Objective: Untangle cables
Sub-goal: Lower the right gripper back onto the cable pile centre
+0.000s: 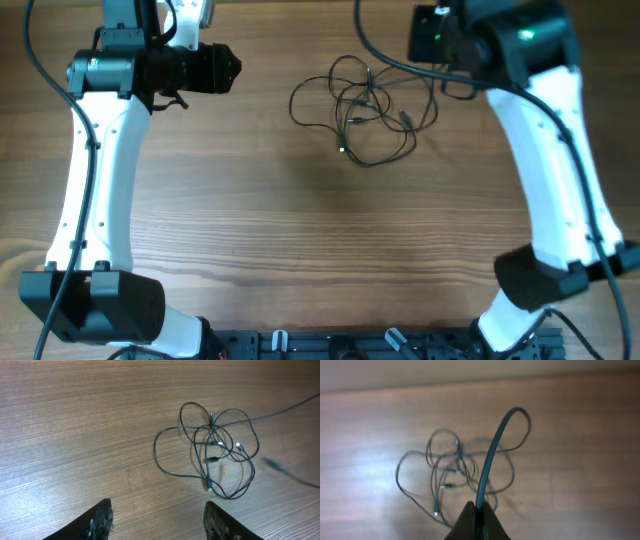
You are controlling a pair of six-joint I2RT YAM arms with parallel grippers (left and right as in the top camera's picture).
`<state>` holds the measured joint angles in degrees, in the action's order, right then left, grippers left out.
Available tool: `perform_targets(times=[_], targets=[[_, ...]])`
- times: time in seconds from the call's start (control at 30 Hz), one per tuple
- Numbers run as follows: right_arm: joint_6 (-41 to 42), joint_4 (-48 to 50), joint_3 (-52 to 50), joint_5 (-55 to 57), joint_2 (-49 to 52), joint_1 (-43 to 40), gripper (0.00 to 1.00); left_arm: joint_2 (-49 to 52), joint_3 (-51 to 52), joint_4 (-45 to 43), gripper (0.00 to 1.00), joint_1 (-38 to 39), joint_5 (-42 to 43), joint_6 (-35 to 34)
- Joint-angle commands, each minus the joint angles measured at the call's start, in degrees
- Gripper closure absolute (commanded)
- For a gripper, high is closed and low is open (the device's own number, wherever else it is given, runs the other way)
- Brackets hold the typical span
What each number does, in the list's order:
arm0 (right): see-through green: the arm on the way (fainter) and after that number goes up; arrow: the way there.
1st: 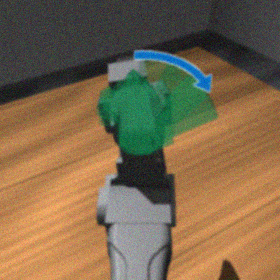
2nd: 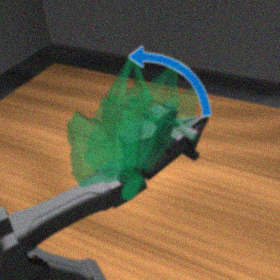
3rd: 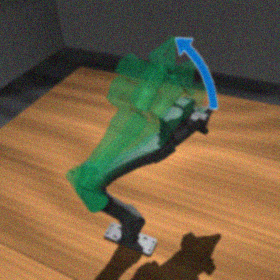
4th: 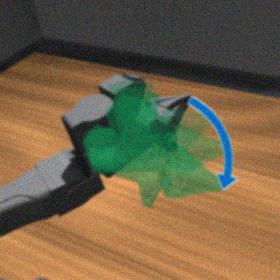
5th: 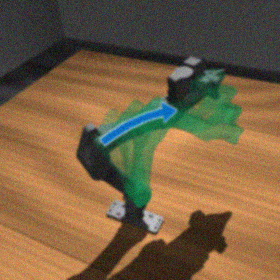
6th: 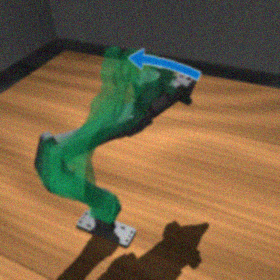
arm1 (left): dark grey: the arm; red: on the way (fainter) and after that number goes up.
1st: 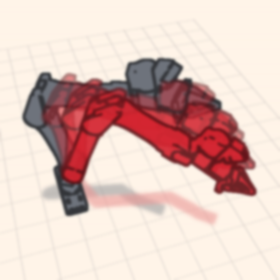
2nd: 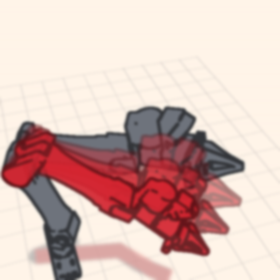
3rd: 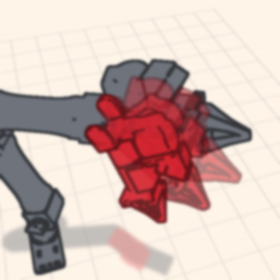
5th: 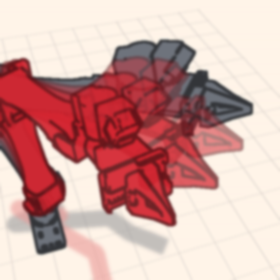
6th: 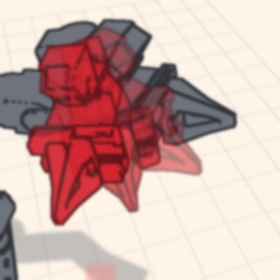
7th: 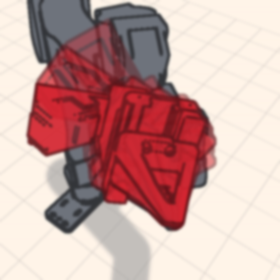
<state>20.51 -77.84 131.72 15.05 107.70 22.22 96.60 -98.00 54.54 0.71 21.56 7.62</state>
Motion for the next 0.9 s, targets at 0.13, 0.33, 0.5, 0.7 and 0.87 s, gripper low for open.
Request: perform_targets(times=[0.13,0.33,0.5,0.7,0.87], targets=[[7.13,-1.92,-0.17,-0.52,7.56,1.18,0.95,0.50,-0.48,0.63,0.40,0.20,0.66,2.14],[8.09,-2.56,-0.17,-0.50,12.04,1.25,0.95,0.50,-0.48,0.76,0.40,0.17,0.44,2.67],[8.04,-2.10,-0.17,-0.52,14.32,1.25,0.83,0.50,-0.48,0.81,0.40,0.15,0.22,2.67],[7.80,-1.09,-0.17,-0.52,15.52,1.25,0.62,0.50,-0.48,1.36,0.39,0.15,-0.83,2.67],[6.49,-0.46,-0.17,-0.52,15.52,1.22,0.61,0.50,-0.48,1.88,0.39,0.15,-0.83,2.67]])
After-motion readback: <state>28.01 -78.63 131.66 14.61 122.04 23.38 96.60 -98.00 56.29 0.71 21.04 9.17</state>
